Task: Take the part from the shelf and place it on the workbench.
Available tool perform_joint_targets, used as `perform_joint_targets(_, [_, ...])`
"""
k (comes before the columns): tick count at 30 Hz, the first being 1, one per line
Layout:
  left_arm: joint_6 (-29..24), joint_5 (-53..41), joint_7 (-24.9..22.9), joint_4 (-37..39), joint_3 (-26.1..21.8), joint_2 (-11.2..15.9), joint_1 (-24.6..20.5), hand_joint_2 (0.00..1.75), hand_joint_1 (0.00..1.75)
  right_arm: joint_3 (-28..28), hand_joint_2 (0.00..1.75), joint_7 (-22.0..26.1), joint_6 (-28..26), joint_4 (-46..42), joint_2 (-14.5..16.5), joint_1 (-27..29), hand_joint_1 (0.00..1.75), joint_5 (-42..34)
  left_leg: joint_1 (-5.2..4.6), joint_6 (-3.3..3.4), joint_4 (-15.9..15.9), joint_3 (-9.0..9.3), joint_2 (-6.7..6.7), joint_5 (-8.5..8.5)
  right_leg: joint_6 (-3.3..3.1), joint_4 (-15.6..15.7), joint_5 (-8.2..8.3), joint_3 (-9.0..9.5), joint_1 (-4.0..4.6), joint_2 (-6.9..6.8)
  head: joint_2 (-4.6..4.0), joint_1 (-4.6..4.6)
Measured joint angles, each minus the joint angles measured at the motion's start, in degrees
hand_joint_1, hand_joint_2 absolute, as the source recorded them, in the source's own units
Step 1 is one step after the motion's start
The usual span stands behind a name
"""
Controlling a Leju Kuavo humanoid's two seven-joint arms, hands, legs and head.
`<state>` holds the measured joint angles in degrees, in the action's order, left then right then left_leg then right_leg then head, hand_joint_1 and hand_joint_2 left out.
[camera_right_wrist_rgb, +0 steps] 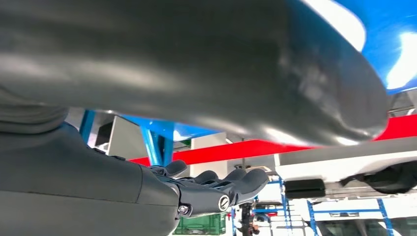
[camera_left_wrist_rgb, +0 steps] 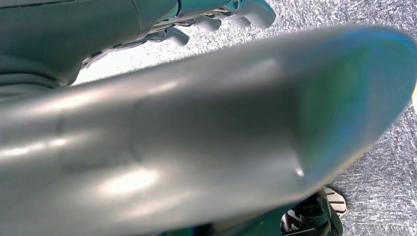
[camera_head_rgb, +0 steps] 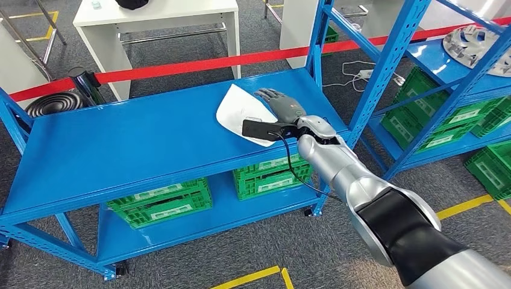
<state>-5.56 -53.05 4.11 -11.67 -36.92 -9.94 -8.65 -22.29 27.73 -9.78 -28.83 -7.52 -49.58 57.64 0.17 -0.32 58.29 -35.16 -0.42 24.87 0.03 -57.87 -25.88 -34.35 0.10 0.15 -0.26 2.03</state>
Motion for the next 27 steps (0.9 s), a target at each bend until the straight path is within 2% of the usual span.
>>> perform_joint_targets(9, [-0.9, -0.1, -1.5, 0.0, 0.0, 0.0, 0.0, 0.00, 0.00, 0.0, 0.00, -4.1, -1.0, -0.3, 5.3, 0.9, 0.00, 4.4, 0.00, -0.03, 0.0, 0.01, 0.04, 0.02, -0.01, 0.0, -0.01, -0.02, -0.01, 0.05, 0.00, 0.00])
perform_joint_targets(15, [-1.0, -0.2, -1.6, 0.0, 0.0, -0.1, 0.0, 0.00, 0.00, 0.0, 0.00, -4.6, -1.0, -0.3, 7.0, 0.9, 0.00, 4.9, 0.00, -0.03, 0.0, 0.01, 0.01, 0.02, -0.05, 0.0, -0.03, -0.01, 0.00, 0.01, 0.00, 0.00])
perform_joint_targets(19, [-1.0, -0.4, -1.6, 0.0, 0.0, -0.1, 0.0, 0.00, 0.00, 0.0, 0.00, -5.0, -1.0, -0.3, 7.4, 1.0, 0.00, 5.0, -0.38, 0.49, 0.2, -0.10, 0.06, 0.40, 0.43, 0.2, 0.00, 0.06, -0.41, -0.01, 0.00, -0.01])
perform_joint_targets(21, [-1.0, -0.4, -1.5, 0.0, 0.0, -0.1, 0.0, 0.00, 0.00, 0.0, 0.00, -5.1, -0.9, -0.3, 7.5, 1.1, 0.00, 5.2, -0.12, 0.85, -0.3, 0.30, 0.08, 0.25, 0.73, 0.0, -0.21, 0.14, -0.39, 0.00, 0.00, 0.02])
perform_joint_targets(23, [-1.0, -0.4, -1.4, 0.0, 0.0, -0.2, 0.0, 0.00, 0.00, 0.0, 0.00, -5.2, -0.9, -0.3, 7.5, 1.2, 0.00, 5.4, 0.22, 1.26, -0.9, 0.87, 0.18, -0.03, 0.98, -2.8, -1.86, -1.05, -0.40, 0.03, 0.00, 0.12])
perform_joint_targets(26, [-0.9, -0.4, -1.3, 0.0, 0.0, -0.3, -0.1, 0.00, 0.00, 0.0, 0.00, -5.3, -0.8, -0.3, 7.5, 1.8, 0.00, 5.6, 0.30, 1.47, -1.0, 1.04, 0.30, 0.10, 1.40, -13.4, -6.41, -6.68, -0.73, 0.06, 0.00, 0.22])
perform_joint_targets(27, [-0.9, -0.4, -1.3, 0.0, 0.0, -0.3, -0.1, 0.00, 0.00, 0.0, 0.00, -5.4, -0.8, -0.3, 7.4, 2.2, 0.00, 5.6, 0.35, 1.38, -0.8, 1.05, 0.26, 0.22, 1.56, -15.6, -6.77, -8.07, -0.92, 0.05, 0.00, 0.22])
